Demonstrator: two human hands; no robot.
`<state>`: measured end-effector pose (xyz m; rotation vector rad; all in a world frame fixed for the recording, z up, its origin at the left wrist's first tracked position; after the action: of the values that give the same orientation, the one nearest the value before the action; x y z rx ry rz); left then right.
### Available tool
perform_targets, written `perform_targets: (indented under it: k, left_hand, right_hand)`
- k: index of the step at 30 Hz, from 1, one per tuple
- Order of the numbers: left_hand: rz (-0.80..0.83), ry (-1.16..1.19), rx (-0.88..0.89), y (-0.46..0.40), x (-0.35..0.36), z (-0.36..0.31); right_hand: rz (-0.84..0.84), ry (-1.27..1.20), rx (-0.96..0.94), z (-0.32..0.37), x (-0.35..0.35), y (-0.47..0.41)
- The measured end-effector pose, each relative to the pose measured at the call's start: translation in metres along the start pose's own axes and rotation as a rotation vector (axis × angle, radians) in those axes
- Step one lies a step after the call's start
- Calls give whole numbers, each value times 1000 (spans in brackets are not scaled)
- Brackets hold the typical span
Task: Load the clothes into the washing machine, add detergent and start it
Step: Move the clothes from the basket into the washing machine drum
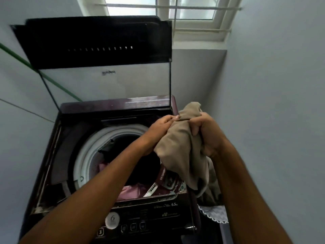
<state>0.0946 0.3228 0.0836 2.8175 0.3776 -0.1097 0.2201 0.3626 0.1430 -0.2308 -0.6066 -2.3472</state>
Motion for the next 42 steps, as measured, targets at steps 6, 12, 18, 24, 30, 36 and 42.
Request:
perform_targets:
  k: [6, 12, 18, 24, 30, 36, 42]
  left_hand:
    - [-88, 475, 33, 48, -75, -20]
    - [-159, 795, -27, 81, -153, 12]
    - [-420, 67, -140, 90, -177, 62]
    - [-283, -255, -103, 80, -144, 84]
    - [-184, -314, 80, 54, -90, 65]
    - [-59, -649, 159, 4, -22, 69]
    - [89, -1169, 84, -36, 14, 78]
  right_hand:
    - [212, 147, -107, 11, 91, -25]
    - [328, 485, -29, -45, 172, -55]
    - [374, 938, 43, -147, 184, -94]
    - [283, 1225, 11, -180, 138, -94]
    - [-293, 1167, -258, -116, 51, -74]
    - [-501, 1099, -39, -111, -58, -53]
    - [-238, 1136, 147, -144, -115, -40]
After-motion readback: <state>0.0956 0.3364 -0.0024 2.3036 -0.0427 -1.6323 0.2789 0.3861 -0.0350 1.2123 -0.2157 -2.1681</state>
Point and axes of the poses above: each hand's wrist, its own y-axis away from the middle knuckle, its own x-axis out of the palm, z = x × y, the point moved 4 cm from there along -y, towards the middle knuckle
